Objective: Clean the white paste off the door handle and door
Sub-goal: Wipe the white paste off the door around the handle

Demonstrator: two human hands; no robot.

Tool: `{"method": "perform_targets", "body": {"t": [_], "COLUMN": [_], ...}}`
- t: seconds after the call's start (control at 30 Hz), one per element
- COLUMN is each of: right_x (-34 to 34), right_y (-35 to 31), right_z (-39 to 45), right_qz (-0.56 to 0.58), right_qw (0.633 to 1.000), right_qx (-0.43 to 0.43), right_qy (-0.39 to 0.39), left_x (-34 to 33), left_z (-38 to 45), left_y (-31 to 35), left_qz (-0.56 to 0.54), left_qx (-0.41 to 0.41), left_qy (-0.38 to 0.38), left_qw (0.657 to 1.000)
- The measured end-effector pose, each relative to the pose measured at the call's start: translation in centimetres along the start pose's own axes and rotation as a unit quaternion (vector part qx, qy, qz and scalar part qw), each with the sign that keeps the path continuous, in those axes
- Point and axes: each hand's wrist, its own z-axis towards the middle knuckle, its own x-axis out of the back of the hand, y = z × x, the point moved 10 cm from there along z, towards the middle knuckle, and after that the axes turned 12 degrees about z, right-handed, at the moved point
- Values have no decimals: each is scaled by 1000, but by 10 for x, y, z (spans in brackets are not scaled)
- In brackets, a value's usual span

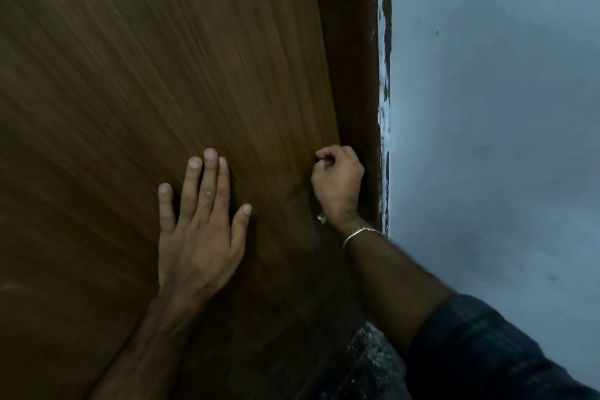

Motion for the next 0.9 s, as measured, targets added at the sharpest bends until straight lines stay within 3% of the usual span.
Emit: {"method": "perform_targets", "body": {"t": [0.07,0.23,0.37,0.53,0.63,0.73,0.9], "right_x": [11,15,15,10,25,55,60], "right_y": [7,55,54,33,25,8,-23], "right_z": [4,-5,-6,11,19,26,32], "right_qz": [7,91,159,296,262,148,29], "right_qw": [1000,981,959,924,946,985,994], "right_qx": [7,-157,-205,-228,-187,-63,87], "right_qy": [20,70,114,83,38,67,60], "left_x": [-1,-2,-5,-6,-6,-5,-7], "left_z": [1,0,1,1,0,1,-1], "left_y": [-1,1,0,2,1,1,0], "left_qz": [-6,10,15,21,25,34,42], "left_qx": [0,3,8,10,7,8,9], "left_qy": [-4,1,8,28,37,51,55], "left_qw": [1000,1000,1000,999,999,998,998]}}
